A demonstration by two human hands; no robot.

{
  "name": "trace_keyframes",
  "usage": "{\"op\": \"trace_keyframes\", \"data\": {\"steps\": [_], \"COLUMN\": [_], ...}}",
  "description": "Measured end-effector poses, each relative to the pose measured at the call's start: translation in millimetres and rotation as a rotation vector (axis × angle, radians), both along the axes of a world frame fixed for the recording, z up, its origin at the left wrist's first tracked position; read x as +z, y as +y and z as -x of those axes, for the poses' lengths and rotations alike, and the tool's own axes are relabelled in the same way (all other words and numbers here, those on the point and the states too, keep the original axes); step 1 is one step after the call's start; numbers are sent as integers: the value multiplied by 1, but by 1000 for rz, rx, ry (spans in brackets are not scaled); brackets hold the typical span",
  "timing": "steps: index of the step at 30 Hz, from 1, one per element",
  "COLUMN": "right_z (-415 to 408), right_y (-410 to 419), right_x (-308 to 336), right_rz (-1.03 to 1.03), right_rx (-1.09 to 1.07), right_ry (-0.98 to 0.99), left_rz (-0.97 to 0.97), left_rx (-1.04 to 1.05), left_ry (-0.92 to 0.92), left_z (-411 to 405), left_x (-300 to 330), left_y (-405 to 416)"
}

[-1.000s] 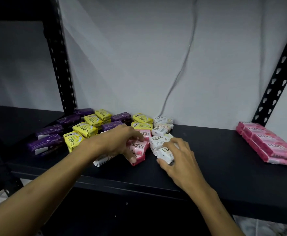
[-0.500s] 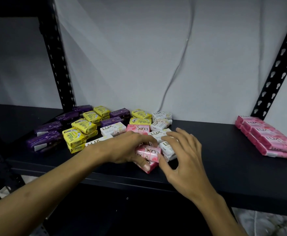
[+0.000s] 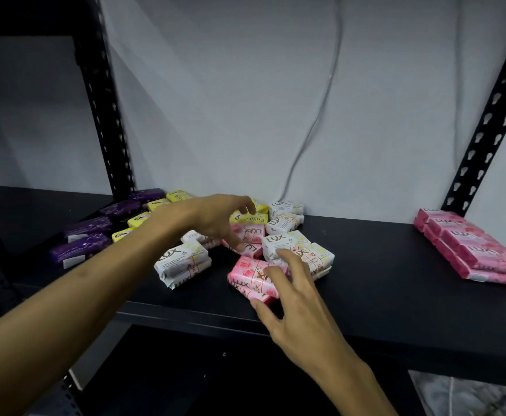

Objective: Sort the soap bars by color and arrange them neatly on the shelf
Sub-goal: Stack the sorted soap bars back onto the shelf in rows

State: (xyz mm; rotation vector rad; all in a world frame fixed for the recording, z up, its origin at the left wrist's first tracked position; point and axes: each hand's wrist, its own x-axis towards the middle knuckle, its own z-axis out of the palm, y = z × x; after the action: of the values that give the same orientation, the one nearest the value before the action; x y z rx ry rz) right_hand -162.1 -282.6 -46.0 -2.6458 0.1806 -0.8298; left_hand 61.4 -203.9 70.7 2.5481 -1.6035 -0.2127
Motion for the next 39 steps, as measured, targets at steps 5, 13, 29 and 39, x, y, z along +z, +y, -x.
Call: {"op": "trace_keyframes", "data": {"steps": [5,13,29,39], "right_z": [-1,-5,72,123], "right_y": [3,9,-34,-85], "right_x": [5,5,-5,-8], "right_rz": [-61,-222,-377,-415], "right_rx": [24,53,60,-102], "right_ry": [-20,14,-135,-224], "left_rz": [-91,-82,79,261], "left_rx": [-41,-74,-80,-231], "left_ry": [-115,2,-191,-125], "left_z": [-13,-20,19,101], "left_x": [-18,-25,-10,29], "left_y": [-30,-25,14,-17]}}
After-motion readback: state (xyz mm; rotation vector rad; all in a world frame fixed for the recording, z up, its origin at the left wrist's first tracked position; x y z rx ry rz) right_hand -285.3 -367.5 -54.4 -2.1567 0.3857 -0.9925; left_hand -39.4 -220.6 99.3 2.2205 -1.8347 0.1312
